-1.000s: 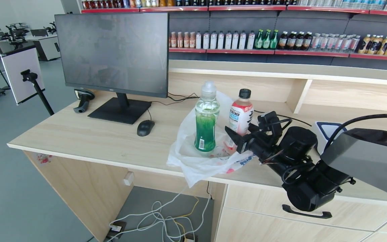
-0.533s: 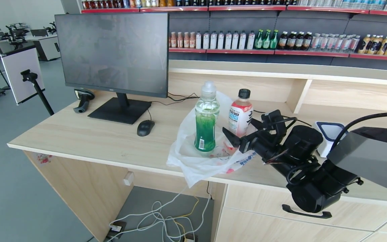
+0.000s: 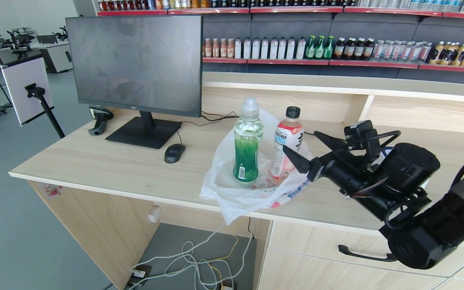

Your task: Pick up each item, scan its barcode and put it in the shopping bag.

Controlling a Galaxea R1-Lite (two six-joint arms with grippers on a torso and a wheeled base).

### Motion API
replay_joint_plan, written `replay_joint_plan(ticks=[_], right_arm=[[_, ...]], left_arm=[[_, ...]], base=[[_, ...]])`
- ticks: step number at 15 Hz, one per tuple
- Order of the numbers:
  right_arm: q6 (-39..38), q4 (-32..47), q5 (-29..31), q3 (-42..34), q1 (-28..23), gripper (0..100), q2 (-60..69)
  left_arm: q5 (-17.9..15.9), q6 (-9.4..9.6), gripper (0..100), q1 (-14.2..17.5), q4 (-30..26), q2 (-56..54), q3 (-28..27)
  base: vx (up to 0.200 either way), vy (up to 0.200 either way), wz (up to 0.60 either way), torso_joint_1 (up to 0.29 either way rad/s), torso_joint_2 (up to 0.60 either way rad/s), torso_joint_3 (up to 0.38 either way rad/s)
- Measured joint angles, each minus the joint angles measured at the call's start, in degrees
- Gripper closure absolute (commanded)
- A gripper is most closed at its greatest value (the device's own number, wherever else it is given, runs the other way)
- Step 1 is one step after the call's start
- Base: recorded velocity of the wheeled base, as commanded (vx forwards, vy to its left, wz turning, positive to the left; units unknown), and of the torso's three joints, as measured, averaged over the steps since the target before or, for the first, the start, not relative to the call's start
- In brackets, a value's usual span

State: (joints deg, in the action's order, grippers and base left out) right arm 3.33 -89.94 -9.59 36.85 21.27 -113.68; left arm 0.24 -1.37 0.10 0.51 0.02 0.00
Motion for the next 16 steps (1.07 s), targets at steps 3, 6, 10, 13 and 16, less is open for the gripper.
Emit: replay_joint_plan(ticks=[3, 6, 10, 13, 16], right_arm=[[0.04, 0.04, 0.05, -5.52, -1.55, 0, 6.02], [0.01, 0.02, 0.05, -17.65, -3.12, 0, 15.88], [-0.54, 0.02, 0.07, -33.74, -5.05, 0, 30.18], [-0.66, 0.0, 0.13, -36.45, -6.8, 0, 36.23], [-0.38, 0.0, 0.12, -36.8, -7.03, 0, 38.66]], left_arm=[[0.0, 0.04, 0, -0.02, 0.0, 0.0, 0.0], [0.0, -0.02, 0, -0.05, 0.0, 0.0, 0.0], [0.0, -0.02, 0, -0.05, -0.07, 0.0, 0.0], [0.0, 0.04, 0, -0.05, -0.09, 0.0, 0.0], [-0.02, -0.07, 0, -0.02, -0.09, 0.0, 0.0]], base=[[0.0, 0.0, 0.0, 0.0, 0.0, 0.0], [0.0, 0.0, 0.0, 0.0, 0.0, 0.0], [0.0, 0.0, 0.0, 0.0, 0.0, 0.0], [0.0, 0.0, 0.0, 0.0, 0.0, 0.0], [0.0, 0.0, 0.0, 0.0, 0.0, 0.0]])
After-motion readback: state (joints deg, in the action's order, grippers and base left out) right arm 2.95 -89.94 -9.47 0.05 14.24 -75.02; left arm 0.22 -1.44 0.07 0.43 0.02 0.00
